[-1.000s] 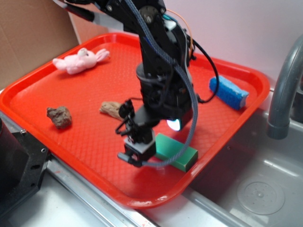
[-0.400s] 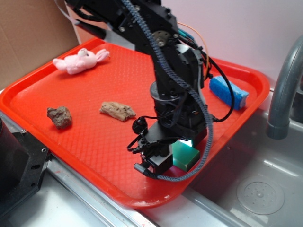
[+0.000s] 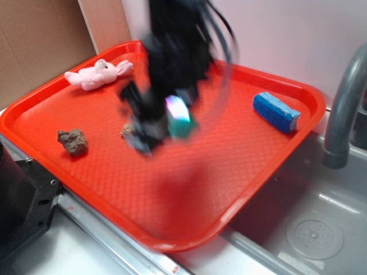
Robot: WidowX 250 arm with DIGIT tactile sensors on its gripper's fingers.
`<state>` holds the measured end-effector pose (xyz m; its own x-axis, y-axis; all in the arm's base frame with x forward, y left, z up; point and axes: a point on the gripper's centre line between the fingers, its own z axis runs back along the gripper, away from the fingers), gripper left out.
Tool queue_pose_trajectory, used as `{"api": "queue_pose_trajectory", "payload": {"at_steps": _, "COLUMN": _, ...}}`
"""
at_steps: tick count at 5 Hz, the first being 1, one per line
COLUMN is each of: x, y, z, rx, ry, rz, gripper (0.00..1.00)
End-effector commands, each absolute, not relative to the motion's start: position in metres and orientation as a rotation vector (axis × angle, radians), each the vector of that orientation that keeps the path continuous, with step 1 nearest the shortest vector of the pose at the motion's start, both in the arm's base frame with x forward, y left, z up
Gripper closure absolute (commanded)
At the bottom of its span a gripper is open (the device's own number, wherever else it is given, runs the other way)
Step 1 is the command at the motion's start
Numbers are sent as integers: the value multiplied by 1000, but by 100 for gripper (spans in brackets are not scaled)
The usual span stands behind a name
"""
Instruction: Grab the green block.
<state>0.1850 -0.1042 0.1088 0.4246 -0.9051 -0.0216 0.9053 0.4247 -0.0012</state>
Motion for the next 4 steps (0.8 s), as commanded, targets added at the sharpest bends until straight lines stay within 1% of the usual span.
{"api": "queue_pose_trajectory", "payload": {"at_steps": 1, "x": 152, "y": -35, "z": 193, "rx": -112, "ry": -31, "rz": -642, "gripper": 100}}
{"api": "queue_pose_trajectory", "payload": {"at_steps": 2, "x": 146, "y": -28, "z": 217, "rx": -77, "ry": -36, "rz": -393, "gripper": 100}}
{"api": "queue_pose_trajectory", "payload": {"at_steps": 3, "x": 140, "y": -31, "z": 223, "rx": -20, "ry": -8, "rz": -144, "gripper": 100}}
{"api": "queue_pose_trajectory", "payload": {"at_steps": 4, "x": 146, "y": -37, "z": 220, "rx": 10, "ry": -8, "rz": 106, "gripper": 100}}
